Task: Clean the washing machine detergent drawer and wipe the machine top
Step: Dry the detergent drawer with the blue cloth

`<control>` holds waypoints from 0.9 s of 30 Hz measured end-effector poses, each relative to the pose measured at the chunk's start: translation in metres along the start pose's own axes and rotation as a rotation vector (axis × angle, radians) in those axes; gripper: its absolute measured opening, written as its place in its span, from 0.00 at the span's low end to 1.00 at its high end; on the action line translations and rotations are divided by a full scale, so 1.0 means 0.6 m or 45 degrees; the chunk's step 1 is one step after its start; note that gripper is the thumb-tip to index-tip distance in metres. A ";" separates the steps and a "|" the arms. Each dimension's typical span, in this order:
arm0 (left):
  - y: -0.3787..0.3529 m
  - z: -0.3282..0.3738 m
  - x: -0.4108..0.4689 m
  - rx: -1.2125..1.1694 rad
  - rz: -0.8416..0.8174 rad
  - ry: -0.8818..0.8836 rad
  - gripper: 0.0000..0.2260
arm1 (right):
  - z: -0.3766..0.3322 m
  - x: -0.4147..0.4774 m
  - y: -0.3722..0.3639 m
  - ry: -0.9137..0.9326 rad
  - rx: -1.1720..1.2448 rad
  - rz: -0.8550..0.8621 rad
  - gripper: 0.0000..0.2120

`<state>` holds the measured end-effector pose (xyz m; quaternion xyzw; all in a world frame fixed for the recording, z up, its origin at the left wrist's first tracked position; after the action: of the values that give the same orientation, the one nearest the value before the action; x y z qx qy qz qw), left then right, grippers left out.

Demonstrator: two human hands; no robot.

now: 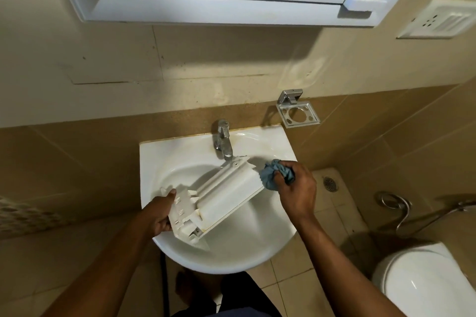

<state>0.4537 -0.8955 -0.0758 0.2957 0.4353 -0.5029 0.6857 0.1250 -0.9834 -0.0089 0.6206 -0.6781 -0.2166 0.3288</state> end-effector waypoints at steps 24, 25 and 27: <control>-0.059 0.012 -0.008 0.545 0.309 -0.832 0.22 | -0.032 -0.005 -0.070 0.323 -0.483 -0.557 0.11; -0.065 0.010 -0.011 0.556 0.301 -0.843 0.21 | -0.039 -0.015 -0.083 0.371 -0.495 -0.602 0.12; -0.073 0.008 -0.014 0.566 0.290 -0.849 0.21 | -0.061 -0.042 -0.112 0.395 -0.380 -0.678 0.12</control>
<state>0.4126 -0.9096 -0.0645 0.3035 0.0347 -0.5738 0.7599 0.1985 -0.9635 -0.0351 0.7465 -0.3949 -0.2946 0.4472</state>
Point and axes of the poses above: each hand's wrist, its own x-axis towards the middle knuckle, its own y-axis out of the back of the hand, z = x × y, the point moved 2 cm from there along x, towards the middle knuckle, and after that the axes turned 4 degrees about -z, right-handed, at the moved point
